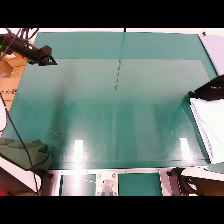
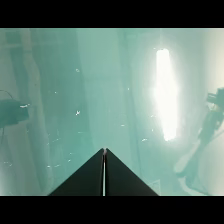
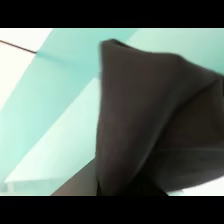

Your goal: Fold the shirts.

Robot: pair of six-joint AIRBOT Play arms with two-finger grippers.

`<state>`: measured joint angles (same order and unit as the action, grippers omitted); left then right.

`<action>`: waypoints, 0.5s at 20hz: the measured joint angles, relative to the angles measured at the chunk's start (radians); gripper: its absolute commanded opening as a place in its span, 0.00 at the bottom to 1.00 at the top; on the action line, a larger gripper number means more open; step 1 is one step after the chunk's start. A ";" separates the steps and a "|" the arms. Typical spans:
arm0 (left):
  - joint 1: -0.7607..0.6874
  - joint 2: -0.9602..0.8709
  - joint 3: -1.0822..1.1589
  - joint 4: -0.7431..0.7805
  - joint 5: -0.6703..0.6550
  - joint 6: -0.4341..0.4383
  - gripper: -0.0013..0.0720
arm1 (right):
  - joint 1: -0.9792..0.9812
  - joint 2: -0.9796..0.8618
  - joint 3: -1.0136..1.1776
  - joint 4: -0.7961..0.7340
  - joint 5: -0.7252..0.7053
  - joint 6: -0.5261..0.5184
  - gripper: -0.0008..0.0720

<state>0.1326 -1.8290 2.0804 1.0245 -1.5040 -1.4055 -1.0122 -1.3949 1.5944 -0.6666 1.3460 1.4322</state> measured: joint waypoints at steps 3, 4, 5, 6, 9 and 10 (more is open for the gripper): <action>0.000 0.000 0.000 0.000 -0.008 0.000 0.05 | -0.082 0.002 0.000 0.000 0.074 0.022 0.03; 0.000 0.000 0.000 0.000 -0.009 0.000 0.05 | -0.106 0.003 0.000 0.001 0.103 0.030 0.03; 0.000 0.000 0.000 0.000 -0.014 0.000 0.05 | -0.126 0.004 0.000 0.000 0.129 0.046 0.03; 0.000 0.000 0.000 0.000 -0.017 0.000 0.05 | -0.146 0.004 0.000 -0.006 0.158 0.064 0.03; 0.000 0.000 0.000 0.000 -0.025 -0.001 0.05 | -0.193 0.018 0.000 -0.061 0.233 0.144 0.03; 0.000 0.000 0.000 0.000 -0.029 -0.001 0.05 | -0.206 0.028 0.000 -0.098 0.254 0.175 0.03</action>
<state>0.1326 -1.8290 2.0804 1.0241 -1.5330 -1.4067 -1.2179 -1.3666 1.5948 -0.7650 1.5997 1.6070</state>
